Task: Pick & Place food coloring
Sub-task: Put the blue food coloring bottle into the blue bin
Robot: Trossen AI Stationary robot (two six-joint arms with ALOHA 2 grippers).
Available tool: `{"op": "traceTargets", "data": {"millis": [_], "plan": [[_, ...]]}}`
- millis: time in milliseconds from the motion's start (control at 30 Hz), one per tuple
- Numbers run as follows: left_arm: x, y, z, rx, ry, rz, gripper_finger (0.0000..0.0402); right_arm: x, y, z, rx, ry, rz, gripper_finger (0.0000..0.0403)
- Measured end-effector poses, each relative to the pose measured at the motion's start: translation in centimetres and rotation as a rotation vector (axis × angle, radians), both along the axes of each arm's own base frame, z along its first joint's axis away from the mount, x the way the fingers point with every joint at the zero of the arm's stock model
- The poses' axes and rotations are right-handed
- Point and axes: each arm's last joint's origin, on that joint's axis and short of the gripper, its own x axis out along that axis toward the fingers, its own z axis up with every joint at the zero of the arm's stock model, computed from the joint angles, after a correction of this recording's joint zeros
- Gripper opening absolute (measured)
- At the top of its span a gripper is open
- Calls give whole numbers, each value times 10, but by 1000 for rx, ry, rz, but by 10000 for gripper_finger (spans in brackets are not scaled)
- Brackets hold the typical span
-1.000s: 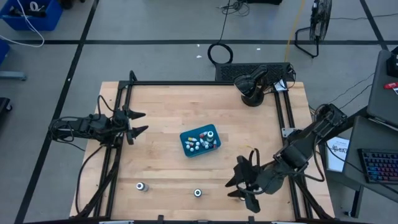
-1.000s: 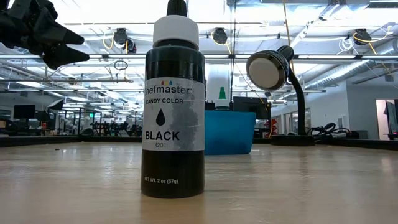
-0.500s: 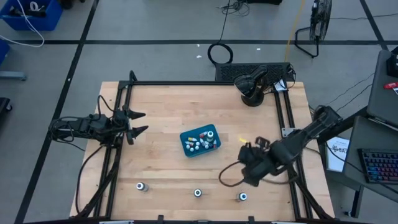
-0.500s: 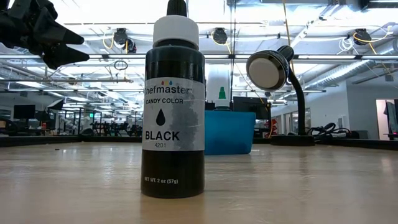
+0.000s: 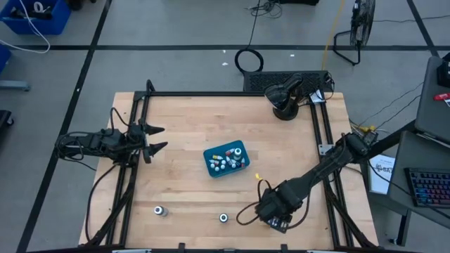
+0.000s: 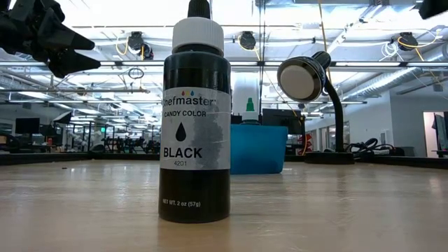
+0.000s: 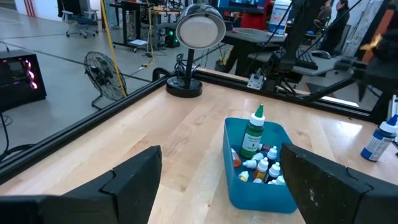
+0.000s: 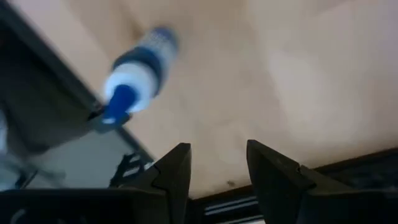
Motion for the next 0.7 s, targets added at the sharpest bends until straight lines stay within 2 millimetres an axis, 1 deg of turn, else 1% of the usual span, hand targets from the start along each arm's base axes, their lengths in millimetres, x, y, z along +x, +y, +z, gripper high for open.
{"op": "traceTargets", "data": {"millis": [100, 200, 333, 400, 533, 600, 700], "plan": [[0, 0, 0, 0, 0, 0, 324, -11, -11, 13, -111, -13, -18, 143], [0, 0, 0, 0, 0, 0, 324, -18, -21, 26, -199, -72, -32, 143], [0, 0, 0, 0, 0, 0, 324, -22, -34, 44, -263, -202, -165, 143], [0, 0, 0, 0, 0, 0, 324, -21, -38, 52, -276, -301, -193, 143], [0, 0, 0, 0, 0, 0, 324, -19, -42, 65, -339, -503, -102, 143], [0, 0, 0, 0, 0, 1, 324, -21, -43, 75, -361, -616, -44, 143], [0, 0, 0, 0, 0, 0, 324, -22, -47, 87, -383, -731, -31, 144]]}}
